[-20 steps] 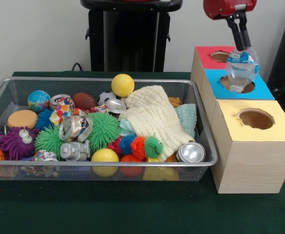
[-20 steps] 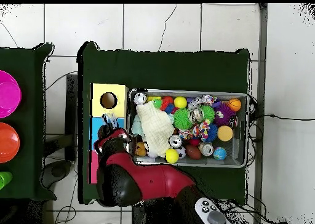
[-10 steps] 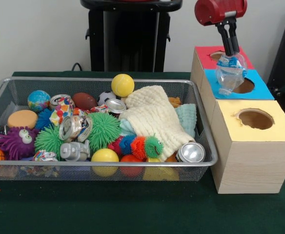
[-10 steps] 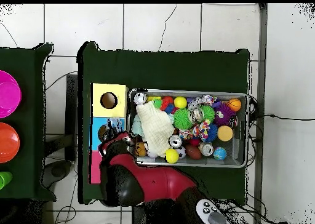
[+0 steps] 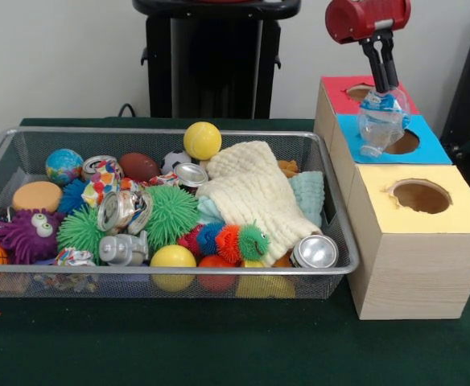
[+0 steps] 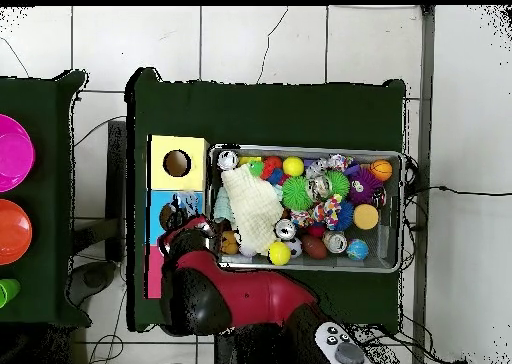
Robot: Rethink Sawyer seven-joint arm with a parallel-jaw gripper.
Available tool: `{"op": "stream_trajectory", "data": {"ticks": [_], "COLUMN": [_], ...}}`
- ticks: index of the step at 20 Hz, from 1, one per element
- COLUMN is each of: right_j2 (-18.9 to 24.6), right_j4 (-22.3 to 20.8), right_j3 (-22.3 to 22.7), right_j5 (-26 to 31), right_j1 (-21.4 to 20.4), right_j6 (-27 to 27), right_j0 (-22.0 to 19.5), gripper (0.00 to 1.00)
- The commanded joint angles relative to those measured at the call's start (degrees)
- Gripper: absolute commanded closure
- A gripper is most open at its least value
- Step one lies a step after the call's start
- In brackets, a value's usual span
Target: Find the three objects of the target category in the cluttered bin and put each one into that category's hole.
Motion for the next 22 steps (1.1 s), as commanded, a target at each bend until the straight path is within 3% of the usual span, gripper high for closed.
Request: {"op": "stream_trajectory", "data": {"ticks": [1, 5, 12, 22], "right_j2": [-0.2, -1.0, 0.0, -1.5], "right_j4": [2.9, 4.6, 4.9, 8.2], "right_j3": [-0.6, -1.0, -0.1, -0.2], "right_j5": [5.6, 6.7, 7.1, 13.0], "right_j1": [4.0, 3.5, 3.2, 1.0], "right_j6": [16.0, 16.4, 16.5, 15.7], "right_j0": [-0.1, 1.7, 1.0, 2.1], "gripper": [1.00, 1.00, 1.00, 1.00]}}
